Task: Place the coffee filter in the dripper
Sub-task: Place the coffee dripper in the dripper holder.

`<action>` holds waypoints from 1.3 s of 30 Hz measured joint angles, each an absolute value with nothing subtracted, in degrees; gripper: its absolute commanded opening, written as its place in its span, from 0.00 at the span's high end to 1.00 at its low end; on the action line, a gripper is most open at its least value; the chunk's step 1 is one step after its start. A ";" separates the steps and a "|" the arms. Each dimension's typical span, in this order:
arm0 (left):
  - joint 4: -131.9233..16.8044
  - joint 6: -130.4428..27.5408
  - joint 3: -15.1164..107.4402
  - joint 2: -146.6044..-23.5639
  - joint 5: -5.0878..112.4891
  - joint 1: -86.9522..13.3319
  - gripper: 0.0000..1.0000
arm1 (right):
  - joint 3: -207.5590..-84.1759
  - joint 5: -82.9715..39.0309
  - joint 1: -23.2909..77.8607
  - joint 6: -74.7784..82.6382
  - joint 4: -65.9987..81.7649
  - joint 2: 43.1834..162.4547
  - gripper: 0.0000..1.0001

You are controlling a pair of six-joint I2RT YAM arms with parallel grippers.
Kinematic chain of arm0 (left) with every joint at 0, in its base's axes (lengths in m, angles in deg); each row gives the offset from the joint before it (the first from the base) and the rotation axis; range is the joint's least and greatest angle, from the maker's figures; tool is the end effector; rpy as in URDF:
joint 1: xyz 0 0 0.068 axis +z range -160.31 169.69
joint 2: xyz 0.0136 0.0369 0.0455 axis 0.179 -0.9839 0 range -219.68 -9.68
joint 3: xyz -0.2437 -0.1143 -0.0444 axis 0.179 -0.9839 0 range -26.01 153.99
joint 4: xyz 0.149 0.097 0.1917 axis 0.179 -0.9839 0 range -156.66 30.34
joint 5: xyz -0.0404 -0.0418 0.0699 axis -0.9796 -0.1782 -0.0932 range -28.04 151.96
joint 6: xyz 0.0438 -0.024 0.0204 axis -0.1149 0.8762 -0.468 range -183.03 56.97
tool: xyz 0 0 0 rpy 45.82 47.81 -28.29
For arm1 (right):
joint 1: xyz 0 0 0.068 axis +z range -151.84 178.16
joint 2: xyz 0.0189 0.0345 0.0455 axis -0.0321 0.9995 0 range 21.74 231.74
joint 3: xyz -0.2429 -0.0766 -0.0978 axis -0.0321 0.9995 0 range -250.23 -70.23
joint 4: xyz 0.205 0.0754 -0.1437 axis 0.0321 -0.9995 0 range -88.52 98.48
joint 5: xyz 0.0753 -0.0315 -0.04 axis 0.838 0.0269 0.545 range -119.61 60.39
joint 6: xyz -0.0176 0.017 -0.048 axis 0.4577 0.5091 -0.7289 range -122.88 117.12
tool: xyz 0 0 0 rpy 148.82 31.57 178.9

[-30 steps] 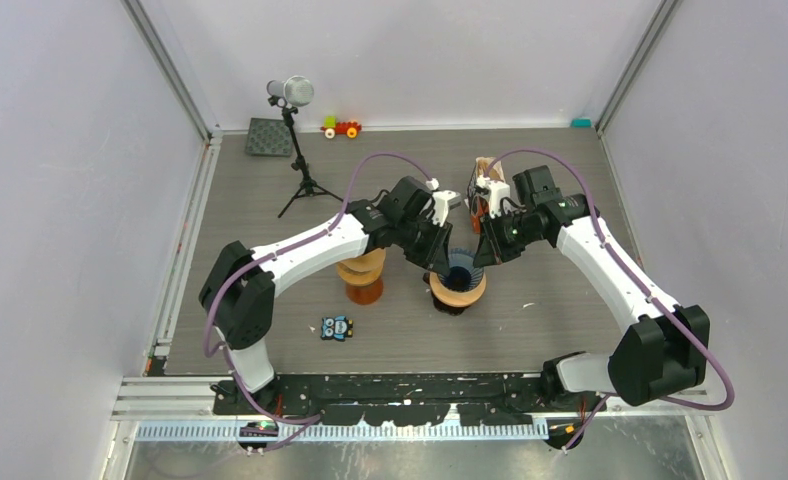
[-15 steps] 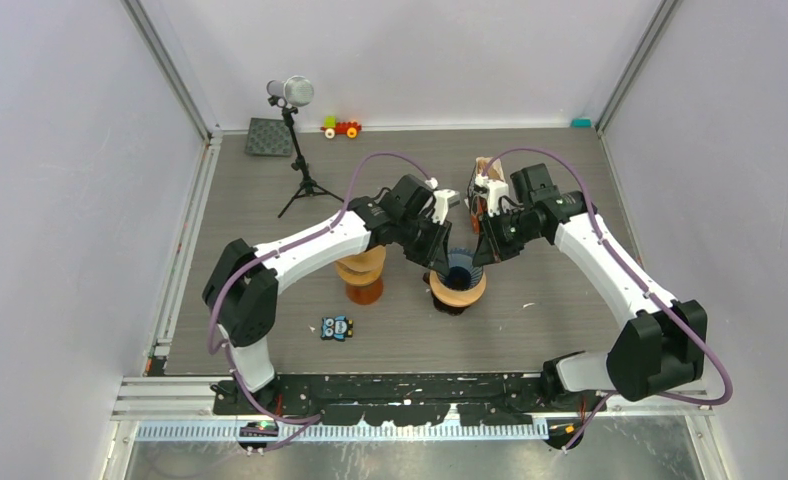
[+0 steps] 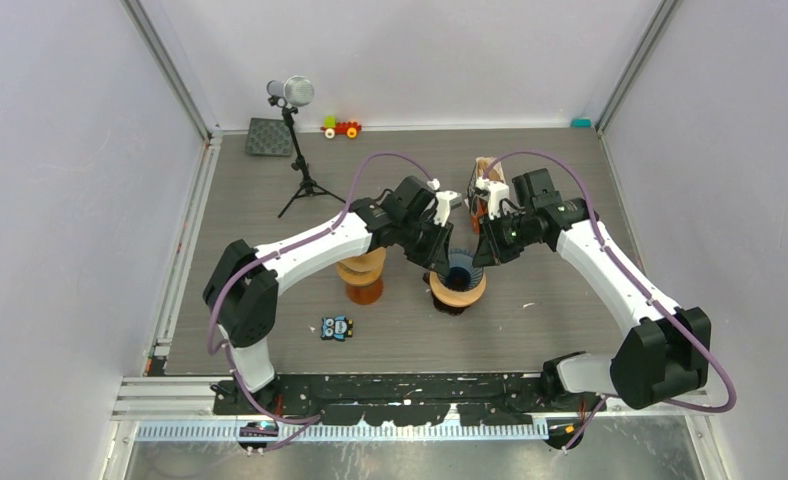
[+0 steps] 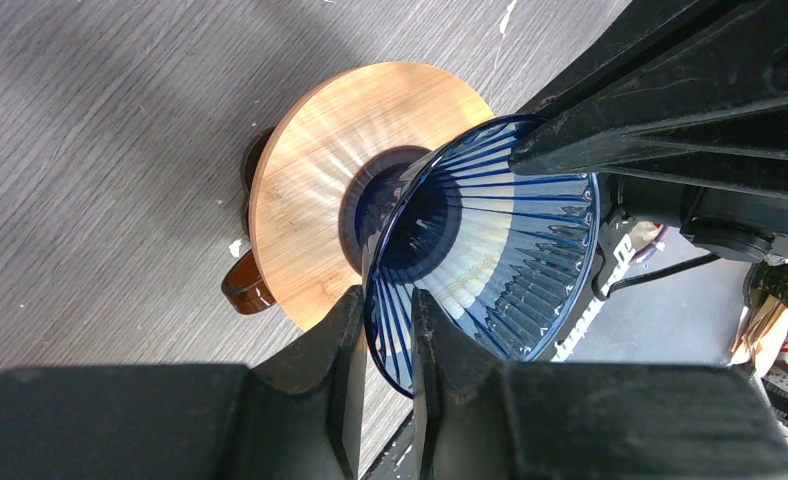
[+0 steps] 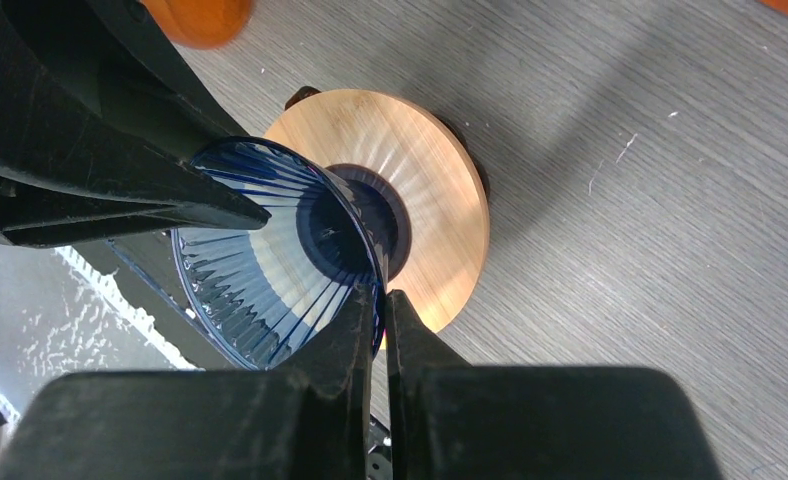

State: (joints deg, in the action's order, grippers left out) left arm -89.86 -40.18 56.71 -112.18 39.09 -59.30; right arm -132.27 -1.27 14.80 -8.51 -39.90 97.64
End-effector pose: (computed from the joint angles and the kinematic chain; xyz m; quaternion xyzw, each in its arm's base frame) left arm 0.2497 -0.3085 0.2630 0.2743 0.8818 -0.3477 0.1623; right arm 0.2414 0.0897 0.2759 -0.2394 0.9122 0.2589 0.2087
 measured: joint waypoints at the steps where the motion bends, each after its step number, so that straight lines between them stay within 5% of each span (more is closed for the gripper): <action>1: -89.84 -40.31 56.69 -112.18 39.22 -59.32 1.00 | -131.88 -1.25 14.80 -8.51 -39.44 97.42 0.99; 31: -87.61 -41.67 54.72 -110.84 41.65 -60.24 1.00 | -130.29 -1.27 14.91 -8.80 -37.24 96.17 0.96; 39: -88.90 -43.15 55.42 -110.69 43.09 -60.57 0.89 | -132.62 -1.51 15.37 -9.08 -39.77 97.51 0.88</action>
State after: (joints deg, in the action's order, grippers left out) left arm -88.90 -43.15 55.42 -110.69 43.09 -60.57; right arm -132.62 -1.51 15.37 -9.08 -39.77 97.51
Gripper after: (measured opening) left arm 0.207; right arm 0.107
